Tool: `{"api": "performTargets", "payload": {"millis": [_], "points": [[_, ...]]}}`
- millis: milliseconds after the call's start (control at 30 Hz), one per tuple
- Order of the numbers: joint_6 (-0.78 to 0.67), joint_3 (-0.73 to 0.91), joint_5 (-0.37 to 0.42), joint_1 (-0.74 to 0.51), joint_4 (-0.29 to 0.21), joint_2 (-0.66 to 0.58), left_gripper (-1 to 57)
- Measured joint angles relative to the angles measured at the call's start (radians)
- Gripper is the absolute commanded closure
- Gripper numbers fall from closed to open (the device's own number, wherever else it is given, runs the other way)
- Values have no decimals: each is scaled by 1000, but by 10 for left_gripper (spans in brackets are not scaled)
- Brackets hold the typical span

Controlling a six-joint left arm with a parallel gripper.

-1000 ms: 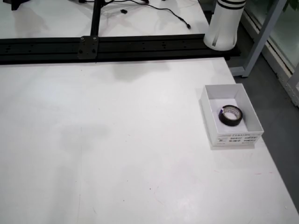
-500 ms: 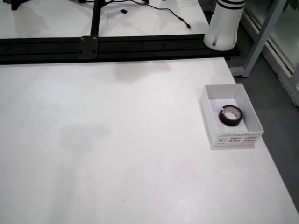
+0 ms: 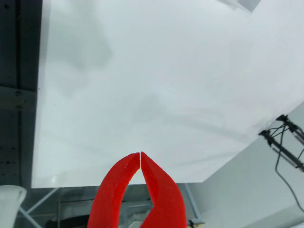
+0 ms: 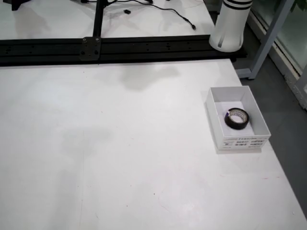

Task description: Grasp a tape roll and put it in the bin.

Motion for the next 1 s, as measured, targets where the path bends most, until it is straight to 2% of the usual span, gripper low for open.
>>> {"api": "performTargets", "payload": {"millis": [433, 1000], "points": [[0, 0, 0, 56, 6, -1, 568], [0, -1, 0, 10, 7, 0, 568]]}}
